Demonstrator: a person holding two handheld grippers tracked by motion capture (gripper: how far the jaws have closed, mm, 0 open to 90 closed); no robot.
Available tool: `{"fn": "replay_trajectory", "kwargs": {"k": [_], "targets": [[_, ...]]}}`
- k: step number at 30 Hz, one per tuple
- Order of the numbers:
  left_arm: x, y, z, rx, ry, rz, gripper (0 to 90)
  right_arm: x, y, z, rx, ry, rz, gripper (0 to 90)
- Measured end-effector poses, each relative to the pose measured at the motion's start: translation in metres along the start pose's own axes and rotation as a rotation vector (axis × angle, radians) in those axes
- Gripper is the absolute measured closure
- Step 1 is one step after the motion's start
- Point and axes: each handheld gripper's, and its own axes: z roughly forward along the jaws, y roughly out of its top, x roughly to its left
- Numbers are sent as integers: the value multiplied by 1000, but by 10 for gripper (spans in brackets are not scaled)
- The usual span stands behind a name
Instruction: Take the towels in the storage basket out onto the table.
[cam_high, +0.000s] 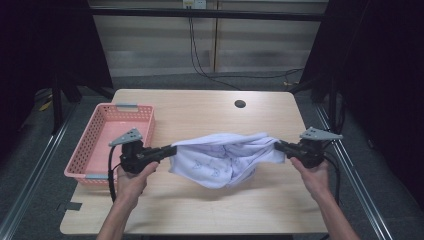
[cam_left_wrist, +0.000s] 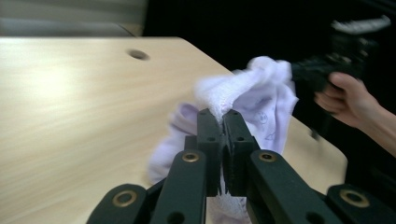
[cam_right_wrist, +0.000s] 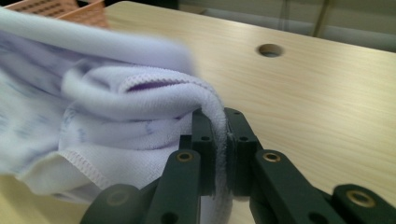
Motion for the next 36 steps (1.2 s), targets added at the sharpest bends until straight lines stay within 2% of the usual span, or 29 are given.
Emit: {"fn": "replay_trajectory", "kwargs": {"k": [1,2,3,5,7,8,9,11,13,15,17,21,23,24,27,28,30,32,33,34,35,36], "targets": [[3,0,-5,-1,17,-4,874,-8,0,-6,1,-27,9,839],[6,-1,-8,9,64,-11,875,-15,-1,-9,1,-55,17,839],[10,-2,-10,25,80,-21,875,-21,-4,-12,10,-83,30,839],[17,-9,-9,56,124,-49,871,-31,-13,-13,23,-98,55,836],[20,-15,0,97,119,-52,846,-33,-25,-10,49,-95,61,803],[18,-17,5,122,144,-32,780,-31,-31,-8,65,-94,58,738],[15,-17,8,130,154,-31,685,-29,-35,-8,70,-98,49,665],[12,-15,10,127,142,-9,645,-25,-39,-10,77,-90,43,583],[7,-12,10,117,134,21,585,-23,-37,-17,61,-99,45,505],[2,-11,15,125,102,49,559,-19,-37,-24,39,-89,42,503],[-2,-13,29,166,76,72,599,-9,-40,-23,55,-57,23,504],[-7,-22,66,201,4,86,625,11,-42,-6,81,13,-7,510],[-11,-27,92,250,-22,104,577,15,-40,6,88,38,-18,495],[-13,-29,103,266,-20,113,548,18,-38,14,96,46,-28,482],[-12,-35,136,301,-50,105,450,22,-36,35,114,77,-40,446],[-13,-38,147,323,-50,123,415,24,-35,42,122,83,-47,435],[-14,-44,164,335,-34,139,342,27,-35,51,131,89,-68,422],[-15,-49,173,334,-16,145,287,27,-35,61,136,93,-68,390],[-14,-50,176,338,-6,137,302,27,-36,65,141,99,-62,382],[-13,-50,177,345,11,138,358,27,-38,69,150,101,-65,377],[-13,-50,177,363,32,161,485,28,-41,74,165,106,-75,369],[-12,-50,176,375,30,172,595,30,-44,78,187,114,-84,368]]}}
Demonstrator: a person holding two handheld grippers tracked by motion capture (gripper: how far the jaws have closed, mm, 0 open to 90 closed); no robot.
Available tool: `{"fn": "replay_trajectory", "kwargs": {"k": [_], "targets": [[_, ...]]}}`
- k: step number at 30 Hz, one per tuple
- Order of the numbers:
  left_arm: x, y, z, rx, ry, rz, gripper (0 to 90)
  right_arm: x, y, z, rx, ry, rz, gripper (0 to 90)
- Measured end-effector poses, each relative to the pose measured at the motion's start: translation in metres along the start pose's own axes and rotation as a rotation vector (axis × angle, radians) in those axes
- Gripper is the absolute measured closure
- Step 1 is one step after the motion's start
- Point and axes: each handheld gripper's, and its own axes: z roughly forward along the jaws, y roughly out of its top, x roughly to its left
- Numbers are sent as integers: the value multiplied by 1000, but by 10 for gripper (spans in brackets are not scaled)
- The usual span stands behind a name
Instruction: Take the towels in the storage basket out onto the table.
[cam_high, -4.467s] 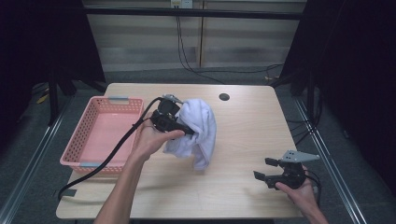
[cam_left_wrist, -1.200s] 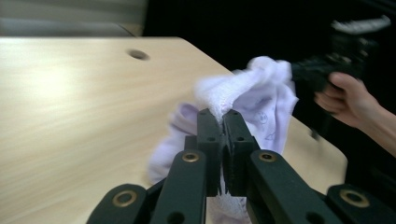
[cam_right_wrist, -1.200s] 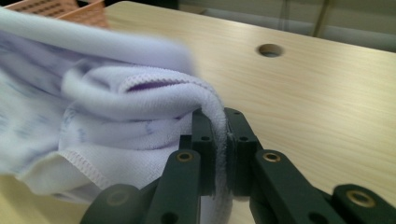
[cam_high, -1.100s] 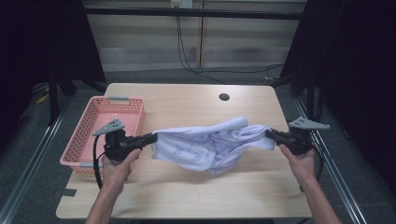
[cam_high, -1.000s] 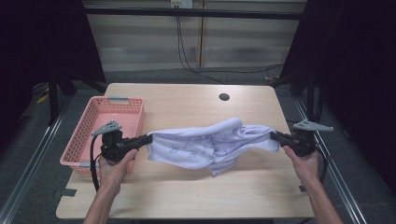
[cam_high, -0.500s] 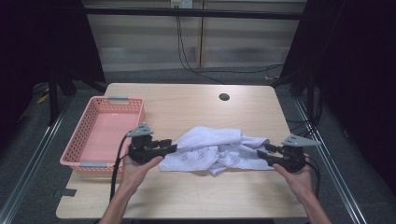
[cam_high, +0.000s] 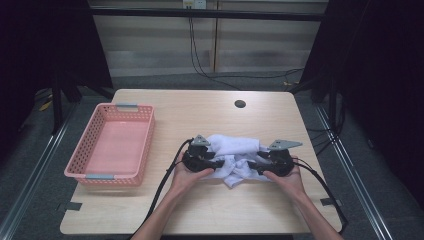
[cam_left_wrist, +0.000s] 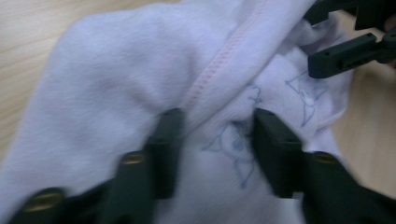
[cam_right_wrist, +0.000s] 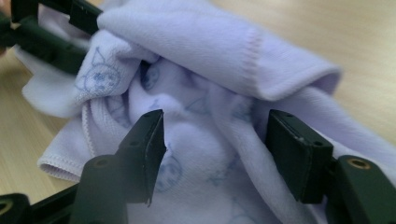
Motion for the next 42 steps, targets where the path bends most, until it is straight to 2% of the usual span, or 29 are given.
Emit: {"fn": "replay_trajectory", "kwargs": {"k": [2,3,4,5,6,8,10,11,12,14,16,18,20,22,25,27,28,30,31,32,33,34,35,37,38,42], "targets": [[2,-1,-5,0,-34,2,732,5,-4,8,40,6,-22,377],[3,-2,-7,-5,-51,-8,784,8,-6,11,51,-11,-40,425],[5,-2,-11,-21,-70,-22,822,9,-6,11,56,-23,-47,508],[7,-2,-15,-26,-83,-30,837,9,-4,9,60,-31,-47,644],[7,-2,-22,-41,-87,-36,846,7,-3,6,47,-19,-29,763],[6,0,-32,-63,-86,-30,852,5,2,-1,17,-7,-2,800],[8,4,-48,-137,-139,-55,854,3,8,-11,-22,3,9,803],[8,6,-55,-163,-133,-61,865,2,12,-18,-48,7,14,804],[9,10,-66,-175,-99,-51,870,1,14,-22,-59,-5,8,807],[12,16,-84,-175,-64,-30,876,-5,18,-34,-81,-21,20,810],[16,19,-95,-182,-35,-25,877,-12,24,-46,-118,-24,30,809],[22,20,-110,-233,-22,-62,877,-15,29,-55,-135,-56,28,809],[30,19,-129,-269,21,-87,878,-22,33,-65,-154,-74,39,809],[39,16,-146,-308,33,-131,878,-30,36,-75,-174,-99,49,809],[47,7,-169,-331,69,-165,877,-41,40,-90,-203,-135,72,809],[46,0,-177,-319,76,-158,877,-47,42,-96,-208,-165,78,809],[44,-6,-180,-310,63,-158,876,-51,43,-98,-208,-179,77,807],[38,-13,-180,-295,30,-137,857,-58,45,-98,-202,-197,84,758],[34,-17,-179,-280,15,-124,821,-59,44,-97,-192,-193,86,693],[30,-19,-177,-264,4,-116,758,-60,44,-95,-184,-193,87,611],[28,-20,-175,-264,3,-125,690,-59,42,-93,-184,-215,88,556],[26,-21,-173,-258,-3,-122,653,-58,41,-92,-190,-220,89,539],[24,-21,-170,-240,-17,-99,650,-57,39,-93,-194,-215,94,517],[21,-21,-161,-198,18,-78,613,-53,36,-93,-191,-211,86,506],[21,-22,-152,-155,20,-62,596,-51,35,-93,-187,-207,85,504],[28,-39,-116,-59,-18,-75,546,-40,20,-95,-174,-188,71,473]]}}
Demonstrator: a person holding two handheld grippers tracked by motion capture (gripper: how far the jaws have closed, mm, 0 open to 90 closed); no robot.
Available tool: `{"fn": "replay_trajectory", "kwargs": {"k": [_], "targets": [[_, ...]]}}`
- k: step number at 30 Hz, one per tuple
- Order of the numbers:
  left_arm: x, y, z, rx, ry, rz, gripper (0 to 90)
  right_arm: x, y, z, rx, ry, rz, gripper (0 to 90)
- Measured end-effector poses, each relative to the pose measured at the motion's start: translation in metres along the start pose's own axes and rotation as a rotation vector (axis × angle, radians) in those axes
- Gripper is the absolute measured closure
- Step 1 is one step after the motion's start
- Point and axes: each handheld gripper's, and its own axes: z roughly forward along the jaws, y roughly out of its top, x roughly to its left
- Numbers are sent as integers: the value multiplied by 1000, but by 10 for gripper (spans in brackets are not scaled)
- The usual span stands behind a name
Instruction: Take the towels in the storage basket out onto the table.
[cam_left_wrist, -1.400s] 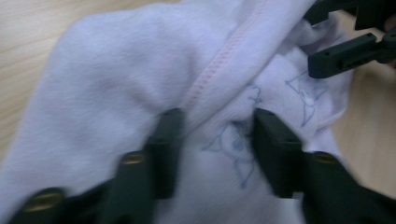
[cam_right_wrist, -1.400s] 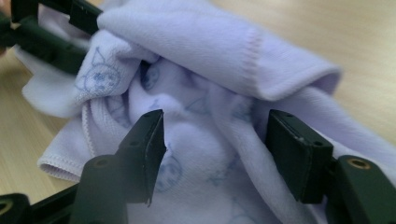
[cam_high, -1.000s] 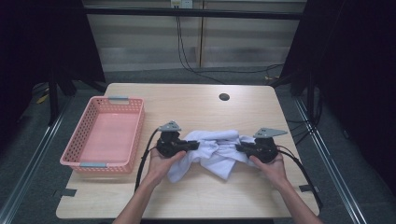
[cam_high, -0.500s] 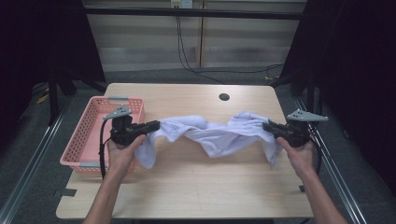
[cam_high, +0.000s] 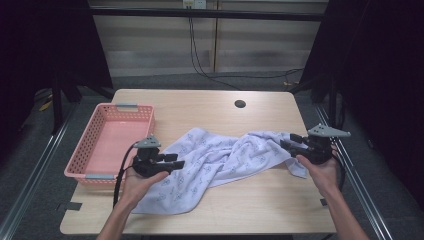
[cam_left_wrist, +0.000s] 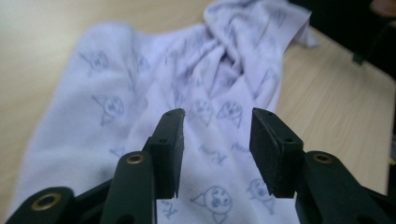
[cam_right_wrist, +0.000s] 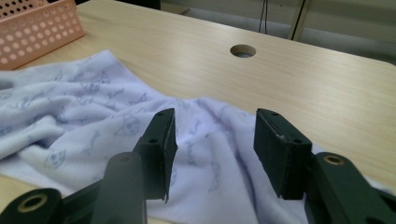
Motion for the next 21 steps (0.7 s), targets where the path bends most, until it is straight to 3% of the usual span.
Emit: {"fn": "replay_trajectory", "kwargs": {"k": [2,3,4,6,8,9,11,12,14,16,21], "targets": [[3,-7,14,49,-10,4,541,2,-10,-5,4,17,3,462],[5,-11,21,90,13,26,536,2,-14,-7,5,17,5,457],[6,-14,26,108,13,23,529,1,-21,-10,6,18,12,457],[8,-19,32,155,36,35,573,2,-33,-15,10,24,27,454],[9,-25,37,184,33,38,654,3,-43,-19,28,30,23,453],[8,-29,39,179,45,51,706,5,-47,-22,36,28,20,452],[3,-29,40,197,27,56,837,9,-55,-27,43,38,33,452],[1,-30,41,193,14,53,856,11,-59,-30,43,39,28,452],[-10,-32,45,193,-12,48,869,17,-63,-32,54,51,25,453],[-23,-33,50,206,-30,82,871,25,-69,-34,63,62,25,455],[-46,-30,67,215,-89,81,869,47,-81,-32,93,131,28,462]]}}
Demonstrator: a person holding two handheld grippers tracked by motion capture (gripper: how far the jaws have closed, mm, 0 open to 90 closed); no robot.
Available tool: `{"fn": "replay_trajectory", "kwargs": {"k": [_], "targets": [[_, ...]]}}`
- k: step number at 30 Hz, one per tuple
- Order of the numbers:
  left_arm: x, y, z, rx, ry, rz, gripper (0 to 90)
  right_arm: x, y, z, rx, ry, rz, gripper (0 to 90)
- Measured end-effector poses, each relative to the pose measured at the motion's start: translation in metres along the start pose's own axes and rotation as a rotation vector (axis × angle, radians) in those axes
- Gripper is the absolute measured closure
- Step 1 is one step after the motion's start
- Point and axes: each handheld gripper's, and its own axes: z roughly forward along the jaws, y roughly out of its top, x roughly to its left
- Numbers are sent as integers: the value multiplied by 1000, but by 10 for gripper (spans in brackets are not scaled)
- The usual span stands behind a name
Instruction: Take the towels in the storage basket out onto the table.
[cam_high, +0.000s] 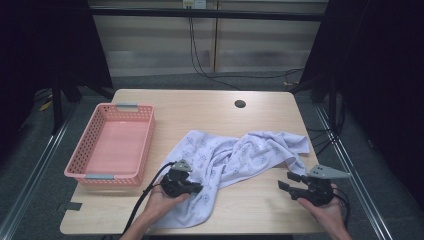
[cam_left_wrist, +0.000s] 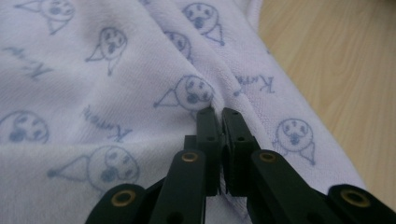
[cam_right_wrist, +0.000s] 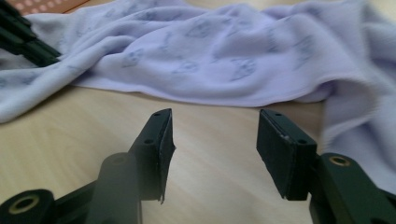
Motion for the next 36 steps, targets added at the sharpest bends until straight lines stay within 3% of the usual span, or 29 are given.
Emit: {"fn": "replay_trajectory", "kwargs": {"k": [2,6,9,11,14,17,20,23,26,28,29,30,32,34,36], "targets": [[-8,6,10,-1,-12,19,867,9,0,6,15,24,-23,463],[-16,21,31,-10,-41,2,866,22,3,23,31,80,-32,461],[-22,32,45,-11,-74,-10,839,28,6,36,63,97,-47,455],[-24,37,44,-2,-75,-9,770,33,8,41,62,122,-49,451],[-18,40,19,-75,-113,-38,711,44,11,46,61,131,-69,453],[-7,39,-9,-127,-66,-28,697,55,12,50,67,169,-94,439],[10,33,-26,-168,-11,-74,694,68,11,61,96,205,-115,426],[24,20,-29,-105,87,-23,714,81,13,72,110,239,-146,401],[37,9,-25,-61,132,-35,756,90,13,90,156,239,-172,393],[40,4,-21,-34,135,-6,765,90,12,97,170,250,-170,442],[39,2,-19,-6,140,0,772,88,12,100,179,235,-172,490],[38,1,-19,-14,142,15,774,86,12,102,182,221,-186,531],[36,0,-20,-7,137,7,774,83,14,101,191,208,-202,731],[30,-3,-21,-2,131,14,759,79,15,100,198,167,-217,810],[21,-8,-22,-4,113,18,751,72,19,96,191,138,-213,831]]}}
